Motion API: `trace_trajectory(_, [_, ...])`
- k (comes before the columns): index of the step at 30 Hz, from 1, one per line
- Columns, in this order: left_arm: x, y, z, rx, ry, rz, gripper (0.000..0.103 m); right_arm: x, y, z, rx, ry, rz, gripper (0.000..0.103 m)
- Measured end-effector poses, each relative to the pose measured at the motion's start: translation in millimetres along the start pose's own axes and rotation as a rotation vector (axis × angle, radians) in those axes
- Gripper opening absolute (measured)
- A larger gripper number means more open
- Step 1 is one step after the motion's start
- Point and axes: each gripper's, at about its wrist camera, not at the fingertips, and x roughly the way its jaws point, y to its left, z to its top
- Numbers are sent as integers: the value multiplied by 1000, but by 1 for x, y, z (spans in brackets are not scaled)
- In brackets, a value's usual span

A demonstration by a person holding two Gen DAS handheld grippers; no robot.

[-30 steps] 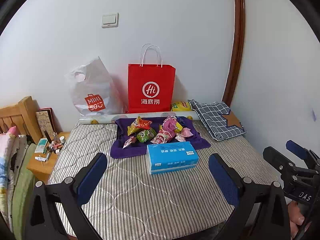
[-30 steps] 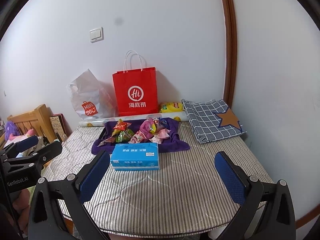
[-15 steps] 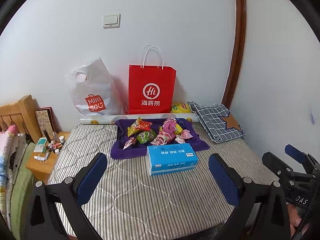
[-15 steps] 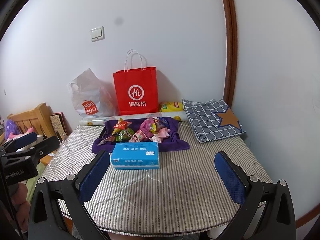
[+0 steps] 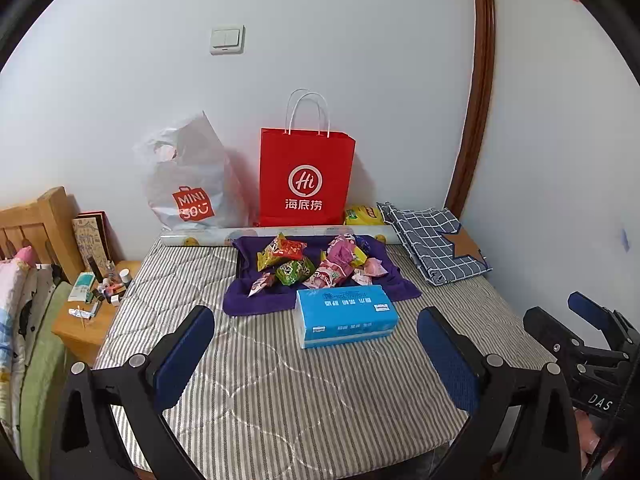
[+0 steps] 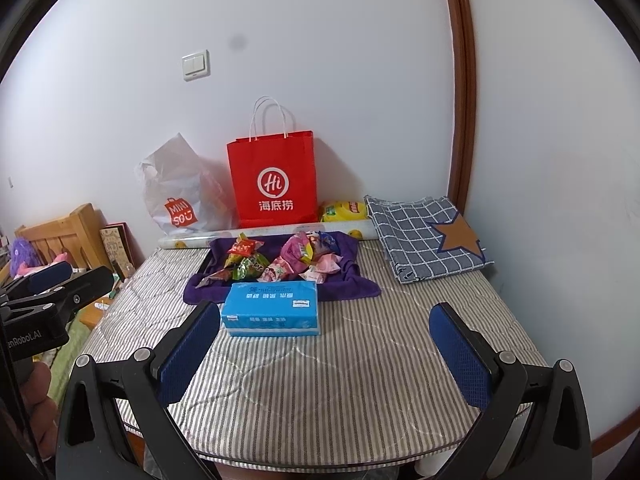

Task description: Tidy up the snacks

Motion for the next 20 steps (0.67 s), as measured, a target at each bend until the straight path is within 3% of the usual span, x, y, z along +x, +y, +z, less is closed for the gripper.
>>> trace_trajectory(20, [0, -1, -3, 4, -2, 1, 102, -4, -1, 0, 0, -13, 2, 103])
